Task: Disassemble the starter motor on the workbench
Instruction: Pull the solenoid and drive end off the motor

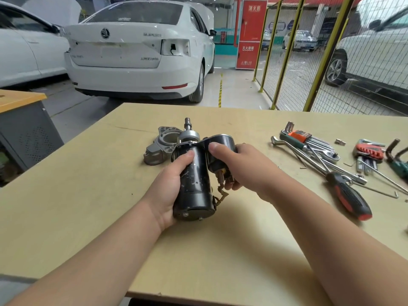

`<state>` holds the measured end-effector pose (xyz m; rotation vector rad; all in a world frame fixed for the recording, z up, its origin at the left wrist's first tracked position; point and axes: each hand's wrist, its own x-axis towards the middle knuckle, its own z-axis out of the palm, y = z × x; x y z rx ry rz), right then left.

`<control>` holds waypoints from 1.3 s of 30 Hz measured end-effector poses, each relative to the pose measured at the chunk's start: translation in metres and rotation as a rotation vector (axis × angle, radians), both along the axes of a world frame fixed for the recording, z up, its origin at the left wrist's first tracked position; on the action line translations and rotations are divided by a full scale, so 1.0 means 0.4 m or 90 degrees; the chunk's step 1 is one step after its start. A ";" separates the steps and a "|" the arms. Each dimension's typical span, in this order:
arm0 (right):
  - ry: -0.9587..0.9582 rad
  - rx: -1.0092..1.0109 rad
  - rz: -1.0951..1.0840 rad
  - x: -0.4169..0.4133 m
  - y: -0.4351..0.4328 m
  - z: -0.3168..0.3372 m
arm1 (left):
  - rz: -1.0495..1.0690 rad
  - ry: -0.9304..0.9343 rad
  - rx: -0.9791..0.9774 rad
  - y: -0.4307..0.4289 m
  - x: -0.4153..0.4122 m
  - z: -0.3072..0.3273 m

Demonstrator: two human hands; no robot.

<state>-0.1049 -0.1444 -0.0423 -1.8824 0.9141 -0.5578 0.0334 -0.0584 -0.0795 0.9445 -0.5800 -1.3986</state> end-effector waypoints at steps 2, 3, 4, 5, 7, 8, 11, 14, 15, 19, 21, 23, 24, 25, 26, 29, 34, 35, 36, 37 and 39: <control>-0.011 0.022 0.016 -0.004 -0.002 -0.002 | 0.014 -0.010 0.003 -0.002 -0.003 -0.003; -0.013 0.020 0.021 -0.006 -0.002 -0.003 | 0.037 -0.028 0.003 -0.002 -0.007 -0.001; -0.016 0.008 0.026 -0.006 -0.003 -0.005 | 0.070 -0.052 0.000 -0.001 -0.010 0.001; -0.022 -0.012 0.032 -0.007 -0.003 -0.005 | 0.111 -0.080 -0.015 0.001 -0.013 0.003; -0.059 -0.052 0.045 -0.013 0.001 -0.007 | 0.194 -0.161 -0.086 0.008 -0.015 0.007; -0.083 -0.071 0.057 -0.018 0.004 -0.008 | 0.229 -0.218 -0.134 0.013 -0.013 0.009; -0.166 -0.105 0.105 -0.033 0.016 -0.016 | 0.299 -0.375 -0.273 0.032 -0.005 0.014; -0.261 -0.129 0.172 -0.039 0.030 -0.020 | 0.340 -0.463 -0.377 0.042 -0.001 0.012; -0.279 -0.143 0.194 -0.041 0.032 -0.020 | 0.360 -0.505 -0.406 0.042 0.000 0.009; -0.269 -0.229 0.231 -0.050 0.031 -0.021 | 0.422 -0.658 -0.441 0.039 0.019 -0.001; -0.259 -0.236 0.234 -0.052 0.030 -0.022 | 0.400 -0.669 -0.429 0.036 0.027 0.002; -0.240 -0.269 0.220 -0.055 0.026 -0.021 | 0.369 -0.691 -0.417 0.031 0.031 0.006; -0.224 -0.284 0.213 -0.056 0.022 -0.021 | 0.357 -0.710 -0.410 0.026 0.031 0.008; -0.203 -0.291 0.206 -0.059 0.018 -0.021 | 0.348 -0.721 -0.399 0.022 0.032 0.006; -0.182 -0.292 0.198 -0.061 0.014 -0.023 | 0.345 -0.722 -0.378 0.018 0.034 0.001; -0.111 -0.290 0.162 -0.065 0.003 -0.030 | 0.357 -0.707 -0.285 0.012 0.033 -0.008; -0.093 -0.292 0.135 -0.061 0.000 -0.036 | 0.298 -0.713 -0.284 0.005 0.039 -0.001; -0.093 -0.297 0.132 -0.060 0.001 -0.036 | 0.288 -0.703 -0.282 0.005 0.042 -0.004; -0.090 -0.304 0.131 -0.061 0.001 -0.037 | 0.286 -0.698 -0.279 0.005 0.043 -0.009; -0.083 -0.312 0.132 -0.062 0.000 -0.037 | 0.288 -0.697 -0.279 0.005 0.043 -0.012; -0.058 -0.323 0.135 -0.065 -0.004 -0.038 | 0.314 -0.715 -0.295 0.009 0.041 -0.018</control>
